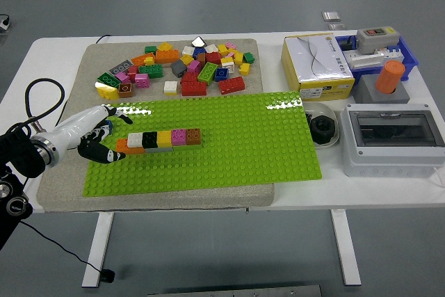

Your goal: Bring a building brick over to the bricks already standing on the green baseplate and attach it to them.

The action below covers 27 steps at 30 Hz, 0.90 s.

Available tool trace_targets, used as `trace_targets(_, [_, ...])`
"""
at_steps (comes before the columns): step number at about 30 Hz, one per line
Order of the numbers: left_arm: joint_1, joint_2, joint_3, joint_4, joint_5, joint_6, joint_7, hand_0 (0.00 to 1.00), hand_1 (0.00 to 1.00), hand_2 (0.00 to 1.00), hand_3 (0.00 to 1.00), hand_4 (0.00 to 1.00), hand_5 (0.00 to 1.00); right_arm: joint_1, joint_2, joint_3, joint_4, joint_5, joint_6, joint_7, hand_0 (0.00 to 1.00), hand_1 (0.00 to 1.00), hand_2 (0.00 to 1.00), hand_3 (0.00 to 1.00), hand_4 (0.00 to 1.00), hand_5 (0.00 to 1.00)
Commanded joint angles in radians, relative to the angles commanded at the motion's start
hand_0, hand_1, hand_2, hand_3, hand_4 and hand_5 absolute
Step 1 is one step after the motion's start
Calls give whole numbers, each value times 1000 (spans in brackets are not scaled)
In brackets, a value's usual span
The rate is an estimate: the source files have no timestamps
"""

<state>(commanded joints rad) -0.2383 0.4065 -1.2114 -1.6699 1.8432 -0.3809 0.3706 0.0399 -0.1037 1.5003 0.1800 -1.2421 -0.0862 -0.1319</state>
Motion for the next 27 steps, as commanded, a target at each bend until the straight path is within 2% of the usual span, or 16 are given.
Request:
trace_targets(7, [26,-25,-7,-43,41,15,-2,152,2,59,736,839,2,4,3,-5,0,-9,5,-8,633,435,628,703,697,895])
trace_targets(14, [52,-38,-32,-34,57,21,-5,153,2,59,732,833,2,0,3,-6,0,-10,8,-7,635,435,621,703,698,896])
trace_targets(21, [48,-33,-27,-30,60,28,-15,153,2,59,731,830,2,-7,5,3,0,-6,9,-5,634,431,616,703,698,893])
trace_targets(24, [27,-27,-8,-4,58,46,-45,153,2,59,731,830,2,-6,5,9,0,-16,11,-8,634,431,616,703,698,893])
trace_targets(25, [16,-22,-4,15,63,58,-61,154,2,59,730,766,2,-5,5,11,0,-21,11,-8,634,432,613,704,698,894])
trace_targets(27, [-1,-9,-2,44,78,80,-89,154,2,59,730,766,2,-2,5,10,0,-24,12,-10,634,432,613,704,698,894])
